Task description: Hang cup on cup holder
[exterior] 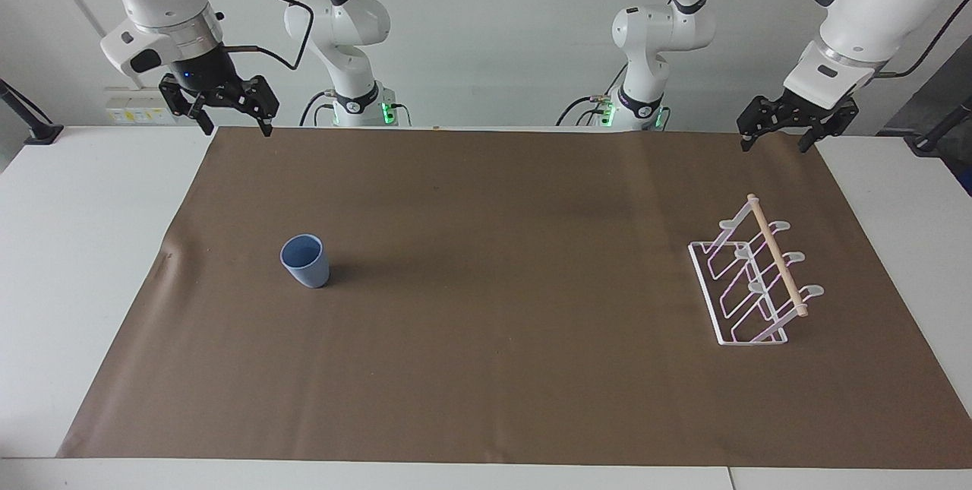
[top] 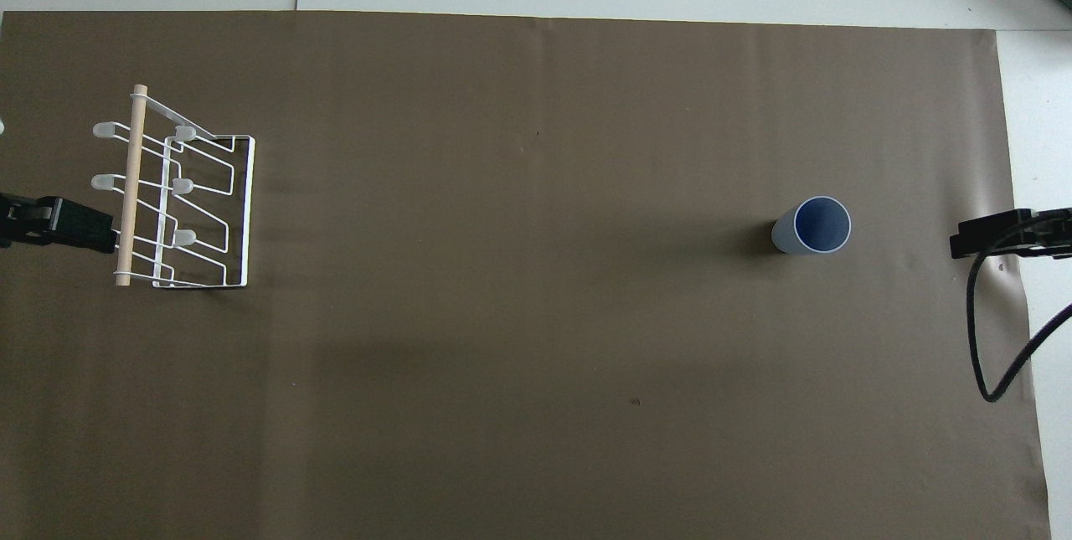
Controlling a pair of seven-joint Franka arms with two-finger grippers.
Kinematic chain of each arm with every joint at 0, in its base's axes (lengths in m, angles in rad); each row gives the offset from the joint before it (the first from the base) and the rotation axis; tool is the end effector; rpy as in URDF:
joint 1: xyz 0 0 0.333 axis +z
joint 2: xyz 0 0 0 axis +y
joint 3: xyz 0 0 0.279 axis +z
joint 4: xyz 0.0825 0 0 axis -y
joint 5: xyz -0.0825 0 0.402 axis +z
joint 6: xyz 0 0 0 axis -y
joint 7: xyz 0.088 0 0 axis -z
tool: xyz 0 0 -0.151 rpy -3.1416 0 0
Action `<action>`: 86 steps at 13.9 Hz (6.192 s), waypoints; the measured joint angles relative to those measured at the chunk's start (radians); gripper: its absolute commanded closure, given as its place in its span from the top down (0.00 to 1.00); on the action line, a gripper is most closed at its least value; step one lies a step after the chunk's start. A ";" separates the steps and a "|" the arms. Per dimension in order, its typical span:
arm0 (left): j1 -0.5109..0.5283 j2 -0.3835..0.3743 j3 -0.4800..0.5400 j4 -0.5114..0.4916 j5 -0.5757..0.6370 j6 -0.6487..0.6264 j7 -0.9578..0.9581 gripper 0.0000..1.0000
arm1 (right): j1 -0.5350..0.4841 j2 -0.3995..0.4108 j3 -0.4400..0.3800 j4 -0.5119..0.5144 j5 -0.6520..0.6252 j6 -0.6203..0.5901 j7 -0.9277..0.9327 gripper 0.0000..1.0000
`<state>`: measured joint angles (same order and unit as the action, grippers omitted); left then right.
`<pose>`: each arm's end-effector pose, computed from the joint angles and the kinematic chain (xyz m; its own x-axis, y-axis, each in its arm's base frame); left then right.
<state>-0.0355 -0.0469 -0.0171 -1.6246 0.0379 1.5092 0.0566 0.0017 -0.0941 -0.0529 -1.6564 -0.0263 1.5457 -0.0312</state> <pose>0.5489 -0.0231 0.5387 0.9918 -0.1064 -0.0705 -0.1091 -0.9934 -0.0348 0.5417 -0.0328 0.5519 0.9996 -0.0203 -0.0174 -0.0200 -0.9996 0.0208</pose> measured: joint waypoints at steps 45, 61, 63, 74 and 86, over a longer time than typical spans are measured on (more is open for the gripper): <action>-0.010 -0.019 -0.018 -0.001 -0.091 -0.028 -0.036 1.00 | -0.035 0.221 -0.004 -0.416 0.138 0.734 -0.208 1.00; -0.009 -0.033 -0.017 -0.048 -0.095 -0.011 -0.095 1.00 | -0.037 0.252 -0.004 -0.410 0.206 0.787 -0.255 0.00; -0.010 -0.038 -0.017 -0.055 -0.095 -0.011 -0.095 1.00 | -0.035 0.252 -0.004 -0.401 0.206 0.775 -0.255 0.00; -0.010 -0.047 -0.018 -0.063 -0.159 -0.009 -0.116 1.00 | -0.023 0.202 0.065 -0.255 0.434 0.610 -0.257 0.00; -0.011 0.068 -0.062 -0.009 -0.585 0.139 -0.682 1.00 | -0.016 0.147 0.066 -0.299 1.070 0.396 -0.211 0.00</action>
<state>-0.0461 0.0209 -0.0791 -1.6334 -0.5472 1.6478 -0.6257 -0.0145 0.0526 0.0133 -1.9555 1.0439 1.9418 -0.2425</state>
